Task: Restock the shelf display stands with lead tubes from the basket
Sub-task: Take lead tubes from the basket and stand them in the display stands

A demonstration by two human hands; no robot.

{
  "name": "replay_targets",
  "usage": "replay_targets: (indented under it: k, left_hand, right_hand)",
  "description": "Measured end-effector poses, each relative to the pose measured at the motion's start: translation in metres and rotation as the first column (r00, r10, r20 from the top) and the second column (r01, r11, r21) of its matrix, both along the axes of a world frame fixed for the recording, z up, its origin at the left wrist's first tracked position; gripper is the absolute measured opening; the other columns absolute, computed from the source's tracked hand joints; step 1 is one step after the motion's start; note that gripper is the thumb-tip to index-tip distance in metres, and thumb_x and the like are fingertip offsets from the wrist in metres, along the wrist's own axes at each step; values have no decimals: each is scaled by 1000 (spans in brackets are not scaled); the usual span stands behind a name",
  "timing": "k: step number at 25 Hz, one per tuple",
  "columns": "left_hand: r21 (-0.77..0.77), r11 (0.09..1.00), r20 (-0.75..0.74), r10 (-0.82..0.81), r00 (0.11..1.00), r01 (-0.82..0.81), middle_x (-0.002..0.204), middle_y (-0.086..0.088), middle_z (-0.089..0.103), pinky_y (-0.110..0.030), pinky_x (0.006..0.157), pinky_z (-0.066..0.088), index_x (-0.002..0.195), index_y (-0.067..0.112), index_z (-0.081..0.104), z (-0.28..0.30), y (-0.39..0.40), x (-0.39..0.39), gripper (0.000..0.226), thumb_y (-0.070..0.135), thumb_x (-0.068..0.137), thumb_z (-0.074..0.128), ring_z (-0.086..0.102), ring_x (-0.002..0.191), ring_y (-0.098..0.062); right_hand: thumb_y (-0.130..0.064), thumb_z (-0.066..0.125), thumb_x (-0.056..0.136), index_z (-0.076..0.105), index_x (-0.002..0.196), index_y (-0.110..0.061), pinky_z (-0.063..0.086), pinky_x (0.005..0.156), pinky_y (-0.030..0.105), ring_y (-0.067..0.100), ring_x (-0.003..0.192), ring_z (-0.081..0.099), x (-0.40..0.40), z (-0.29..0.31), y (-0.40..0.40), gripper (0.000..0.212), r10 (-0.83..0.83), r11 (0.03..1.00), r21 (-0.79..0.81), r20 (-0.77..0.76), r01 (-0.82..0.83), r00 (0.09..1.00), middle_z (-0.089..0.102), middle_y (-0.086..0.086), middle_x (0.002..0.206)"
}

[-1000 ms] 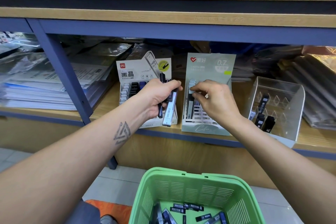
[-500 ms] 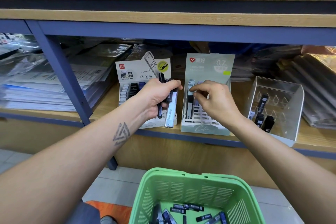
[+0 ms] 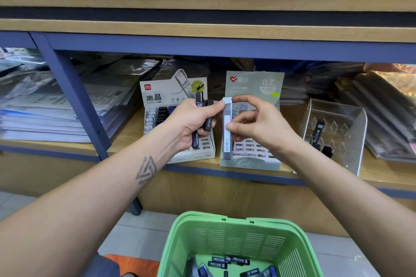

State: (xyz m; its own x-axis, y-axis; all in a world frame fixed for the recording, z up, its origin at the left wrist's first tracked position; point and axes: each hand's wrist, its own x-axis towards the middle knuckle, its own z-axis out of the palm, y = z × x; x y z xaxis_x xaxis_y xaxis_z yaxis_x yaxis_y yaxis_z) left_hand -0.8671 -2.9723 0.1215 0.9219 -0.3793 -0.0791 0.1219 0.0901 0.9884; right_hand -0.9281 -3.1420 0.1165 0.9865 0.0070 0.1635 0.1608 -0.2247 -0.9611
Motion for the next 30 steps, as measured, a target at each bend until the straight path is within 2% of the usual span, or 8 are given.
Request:
replay_targets:
  k: [3,7,10,12,15,20,26,30]
  left_hand:
    - [101,994,15,-52,999,50,50,-2,54,-17,36,22,93,3,65,0,2,-4,6,7,92,69,42,41,-9]
    - [169,984,31,-68,997,62,48,-1,55,-16,35,25,98,1,67,-2,-1,-8,10,7,91,70,44,39,-8]
    - [140,989,13,-43,999,41,63,-7,64,-17,35,24,99,-4,68,-3,0,-4,14,8,91,70,45,46,-10]
    - [147,989,-18,0,1000,3,74,-10,65,-17,35,25,105,-10,67,-5,2,2,23,9,92,69,45,48,-11]
    - [152,988,-62,32,998,-22,73,-11,65,-16,33,26,105,-10,67,-6,5,7,23,10,93,68,45,47,-10]
    - [144,989,-74,26,997,-15,73,-11,66,-16,33,26,104,-9,68,-7,5,9,22,10,93,68,45,47,-10]
    - [141,990,-76,17,997,-6,71,-10,65,-16,35,24,101,-6,68,-6,4,9,17,9,94,66,43,47,-10]
    - [148,989,-71,19,997,-8,71,-10,65,-16,34,24,101,-7,69,-6,4,8,18,9,94,67,43,45,-9]
  right_hand:
    - [3,76,85,50,141,-21,64,72,38,33,76,75,-5,0,-4,66,22,999,-46,9,-22,1000,73,22,86]
    - [-2,74,88,63,122,-14,63,70,36,29,75,75,-4,1,-7,38,-17,999,-42,46,19,999,74,16,84]
    - [-2,75,88,69,104,-13,63,72,38,26,75,75,1,1,-16,20,-114,992,-30,118,119,986,74,10,86]
    - [-7,76,88,70,100,-19,63,73,34,18,76,75,3,1,-23,19,-182,960,-172,215,221,959,72,1,91]
    - [-13,77,88,69,98,-27,56,70,21,6,73,70,3,-5,-23,19,-179,880,-372,316,296,932,69,-9,95]
    - [-17,78,88,69,103,-30,53,69,17,6,77,68,7,-14,-20,23,-179,858,-417,304,300,936,68,-9,95]
    - [-14,77,89,70,112,-23,58,78,26,10,82,69,7,-23,-13,26,-147,838,-469,297,278,943,68,-6,98]
    - [-11,76,89,63,107,-19,59,78,37,13,79,68,6,-35,-6,23,-87,811,-523,336,263,938,66,-3,95]
